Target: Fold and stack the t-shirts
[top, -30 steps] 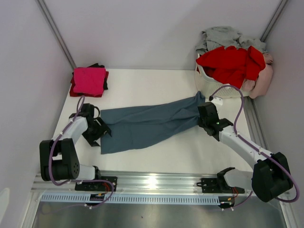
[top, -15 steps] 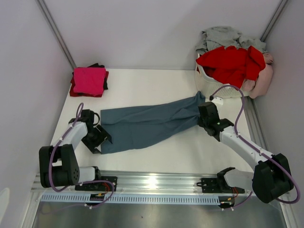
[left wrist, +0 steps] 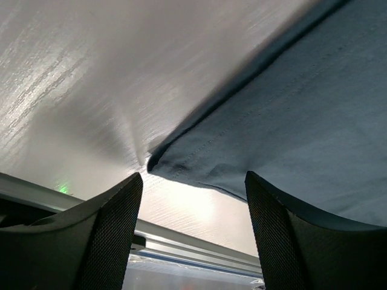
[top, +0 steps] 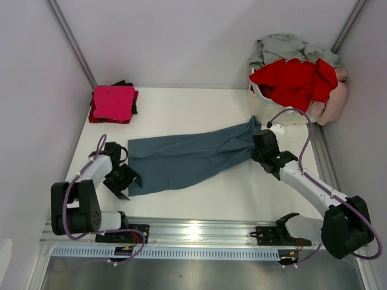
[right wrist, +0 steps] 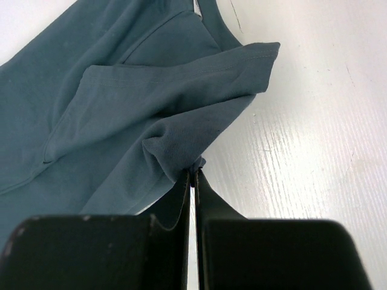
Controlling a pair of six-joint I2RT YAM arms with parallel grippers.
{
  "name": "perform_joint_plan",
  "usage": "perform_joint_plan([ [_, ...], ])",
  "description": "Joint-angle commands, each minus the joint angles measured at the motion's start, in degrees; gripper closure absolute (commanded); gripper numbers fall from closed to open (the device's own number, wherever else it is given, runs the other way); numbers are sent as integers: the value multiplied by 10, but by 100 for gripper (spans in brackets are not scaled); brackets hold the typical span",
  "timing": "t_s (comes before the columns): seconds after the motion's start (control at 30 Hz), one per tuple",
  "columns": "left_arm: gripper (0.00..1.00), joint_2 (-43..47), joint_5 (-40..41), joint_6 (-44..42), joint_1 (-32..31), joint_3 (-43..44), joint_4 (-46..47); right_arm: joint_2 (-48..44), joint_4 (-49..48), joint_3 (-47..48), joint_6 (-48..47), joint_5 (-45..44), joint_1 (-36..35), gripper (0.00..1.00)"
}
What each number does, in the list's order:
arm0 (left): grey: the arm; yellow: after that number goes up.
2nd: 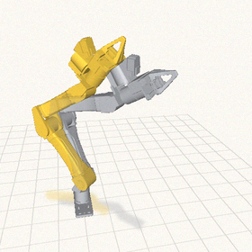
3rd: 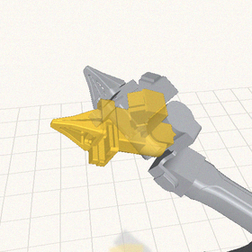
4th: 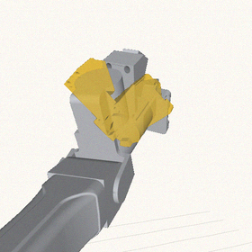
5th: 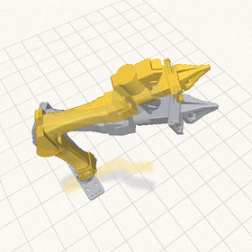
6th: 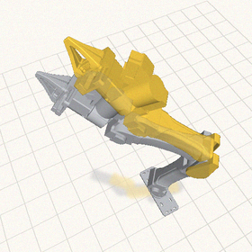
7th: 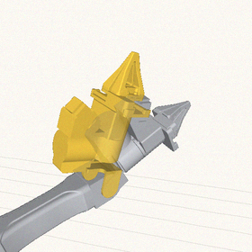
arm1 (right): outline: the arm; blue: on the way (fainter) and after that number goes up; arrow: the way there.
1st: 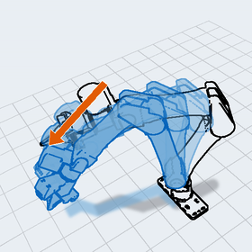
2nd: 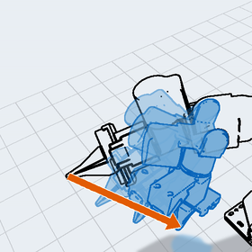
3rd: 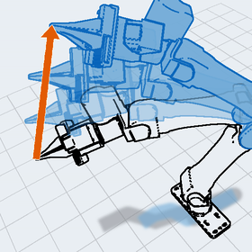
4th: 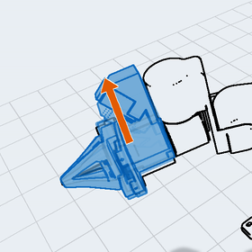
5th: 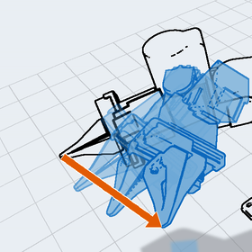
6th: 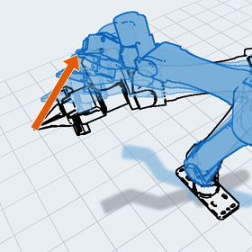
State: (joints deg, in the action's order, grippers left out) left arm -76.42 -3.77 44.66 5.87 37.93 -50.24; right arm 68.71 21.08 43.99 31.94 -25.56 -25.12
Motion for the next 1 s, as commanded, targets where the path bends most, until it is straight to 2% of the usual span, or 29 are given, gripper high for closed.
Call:
perform_joint_plan([
  [0.0,28,-3,14,18,-2,7,-16,-20,-21,13,16,-11,3,100],
  [0.13,31,-7,19,26,-18,6,-23,-24,-23,11,18,-12,3,100],
  [0.23,37,-30,27,29,-23,6,-21,-26,-25,10,22,-11,3,100],
  [0.33,53,-48,33,24,-23,11,-18,-30,-32,7,24,-3,3,100],
  [0.37,63,-49,33,24,-23,12,-16,-31,-34,6,24,1,3,100],
  [0.43,71,-49,33,21,-22,11,-7,-32,-37,5,23,2,3,100],
  [0.47,82,-51,32,19,-23,11,-5,-33,-37,5,23,3,2,100],
  [0.67,89,-69,32,10,-21,33,0,-38,-39,5,22,3,3,100],
  [0.8,99,-24,22,2,-21,50,-1,-45,-35,7,19,-14,3,100],
  [0.97,99,29,24,-11,-17,73,-32,-51,-18,17,10,-69,6,100],
])
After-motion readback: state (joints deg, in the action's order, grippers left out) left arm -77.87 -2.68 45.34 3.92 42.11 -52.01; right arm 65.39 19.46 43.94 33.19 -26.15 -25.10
